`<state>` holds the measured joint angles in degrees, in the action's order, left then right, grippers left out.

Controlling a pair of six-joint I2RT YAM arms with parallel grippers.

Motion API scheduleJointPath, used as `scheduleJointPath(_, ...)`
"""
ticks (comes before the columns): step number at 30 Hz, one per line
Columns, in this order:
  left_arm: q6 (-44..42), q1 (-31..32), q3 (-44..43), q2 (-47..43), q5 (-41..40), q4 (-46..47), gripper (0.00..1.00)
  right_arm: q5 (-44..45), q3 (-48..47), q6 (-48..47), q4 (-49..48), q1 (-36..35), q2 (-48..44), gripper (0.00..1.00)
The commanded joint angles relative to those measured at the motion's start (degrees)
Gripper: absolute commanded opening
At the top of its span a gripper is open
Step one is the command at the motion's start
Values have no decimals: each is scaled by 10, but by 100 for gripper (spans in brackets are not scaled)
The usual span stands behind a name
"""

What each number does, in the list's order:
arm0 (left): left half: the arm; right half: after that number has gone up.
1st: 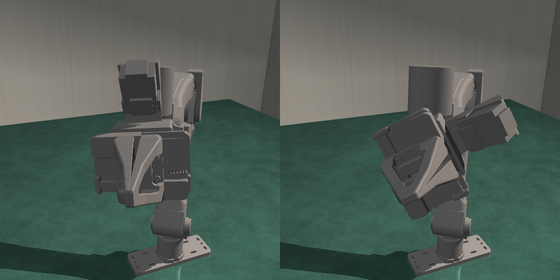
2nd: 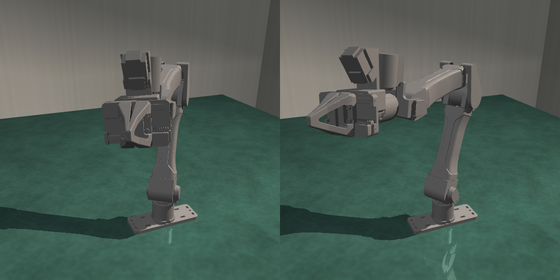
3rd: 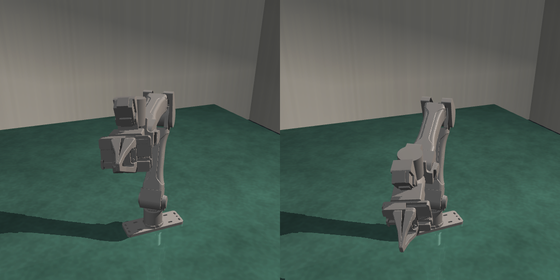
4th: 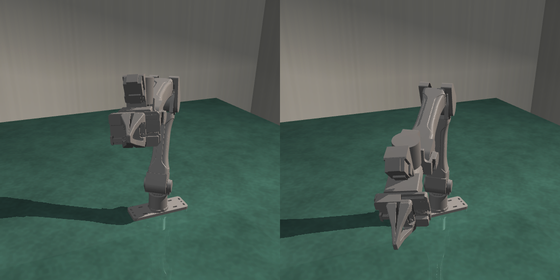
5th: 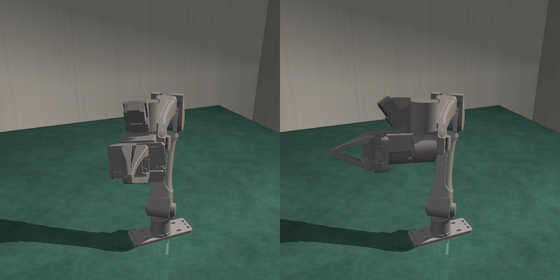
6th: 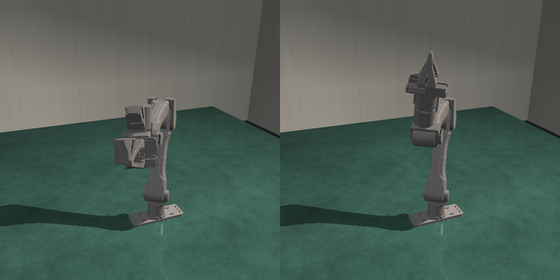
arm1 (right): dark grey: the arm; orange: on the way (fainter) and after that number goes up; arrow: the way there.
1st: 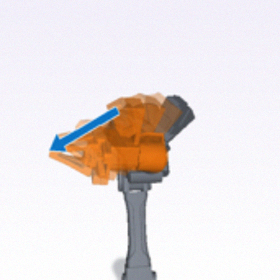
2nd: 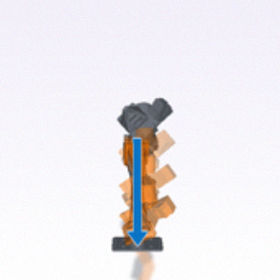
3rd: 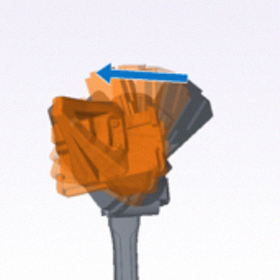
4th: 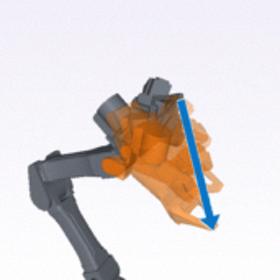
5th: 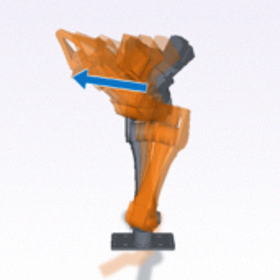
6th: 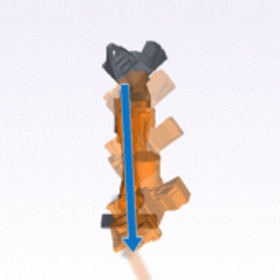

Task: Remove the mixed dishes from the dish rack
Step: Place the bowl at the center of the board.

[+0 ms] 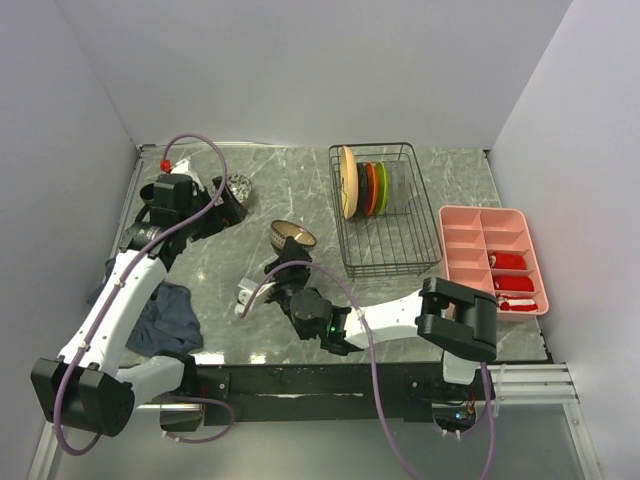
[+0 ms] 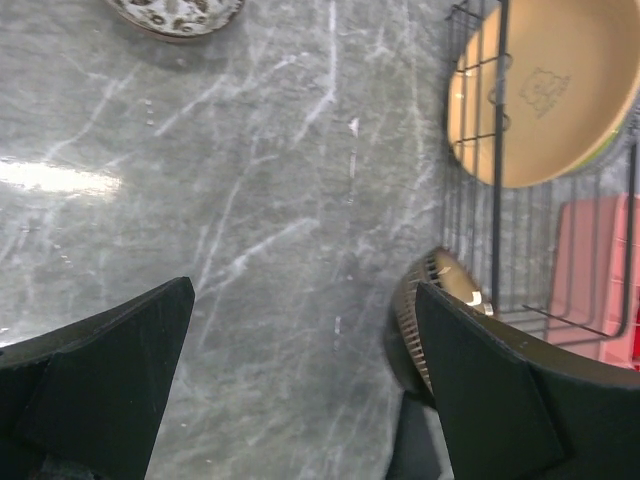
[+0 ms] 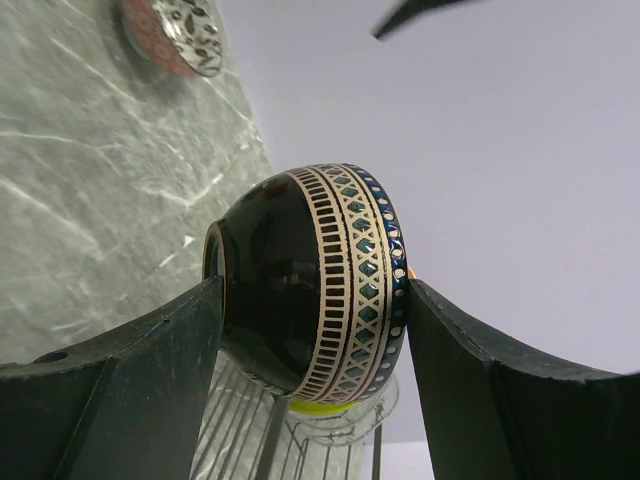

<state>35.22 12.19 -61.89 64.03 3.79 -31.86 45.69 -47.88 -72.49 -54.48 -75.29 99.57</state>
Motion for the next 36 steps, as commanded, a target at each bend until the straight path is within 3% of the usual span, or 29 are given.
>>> scheduleJointPath(1, 26, -1, -38, 7, 42, -21, 99, -1, -33, -6, -69, -11, 1, 0)
scheduleJointPath(14, 13, -1, -61, 100, 118, -72, 100, -46, -70, -5, -32, -14, 55, 0)
scheduleJointPath(20, -3, -1, -72, 151, 159, -88, 95, -43, -64, -9, -33, -15, 60, 0)
scheduleJointPath(36, -83, 11, -100, 230, 217, -174, 56, -36, -45, -48, -67, -31, 78, 0)
